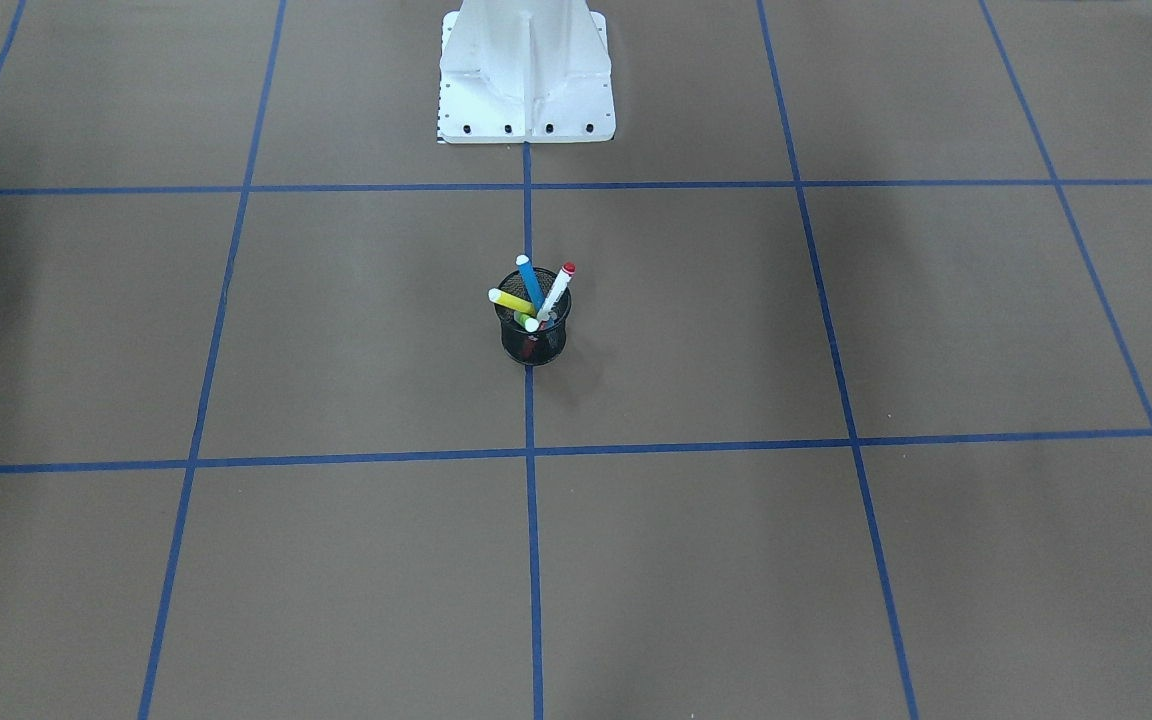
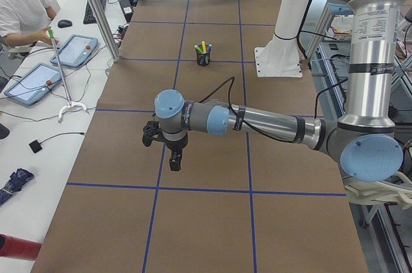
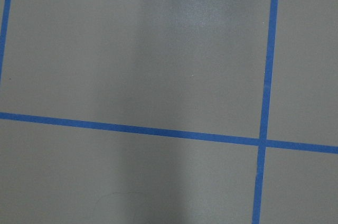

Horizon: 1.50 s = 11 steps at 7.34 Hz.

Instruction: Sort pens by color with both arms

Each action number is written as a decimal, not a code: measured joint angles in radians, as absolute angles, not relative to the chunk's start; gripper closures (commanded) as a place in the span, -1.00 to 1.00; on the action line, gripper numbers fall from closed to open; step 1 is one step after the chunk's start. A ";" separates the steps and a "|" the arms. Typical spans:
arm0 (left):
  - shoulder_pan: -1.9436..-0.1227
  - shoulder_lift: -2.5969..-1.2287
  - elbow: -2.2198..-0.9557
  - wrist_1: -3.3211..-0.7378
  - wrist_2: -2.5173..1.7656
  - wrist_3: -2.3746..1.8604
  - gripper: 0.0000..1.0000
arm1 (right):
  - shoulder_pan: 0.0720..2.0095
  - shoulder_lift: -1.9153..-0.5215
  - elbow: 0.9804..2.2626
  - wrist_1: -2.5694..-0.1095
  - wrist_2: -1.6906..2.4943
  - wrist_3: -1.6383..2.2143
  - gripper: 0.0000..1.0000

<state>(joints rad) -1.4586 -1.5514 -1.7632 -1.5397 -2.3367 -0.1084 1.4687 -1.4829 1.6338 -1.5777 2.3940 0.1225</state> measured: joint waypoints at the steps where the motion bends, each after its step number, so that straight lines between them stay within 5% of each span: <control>1: -1.457 -1.552 -1.764 -1.542 -2.337 -0.117 -1.00 | 1.468 -1.485 1.637 -1.576 2.397 0.123 -1.00; 11: -1.436 -1.570 -1.773 -1.539 -2.331 -0.213 -1.00 | 1.422 -1.542 1.698 -1.433 2.477 0.156 -1.00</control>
<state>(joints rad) -1.4357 -1.5701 -1.7732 -1.5395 -2.3307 -0.2129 1.4222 -1.5420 1.6980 -1.4327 2.4767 0.1560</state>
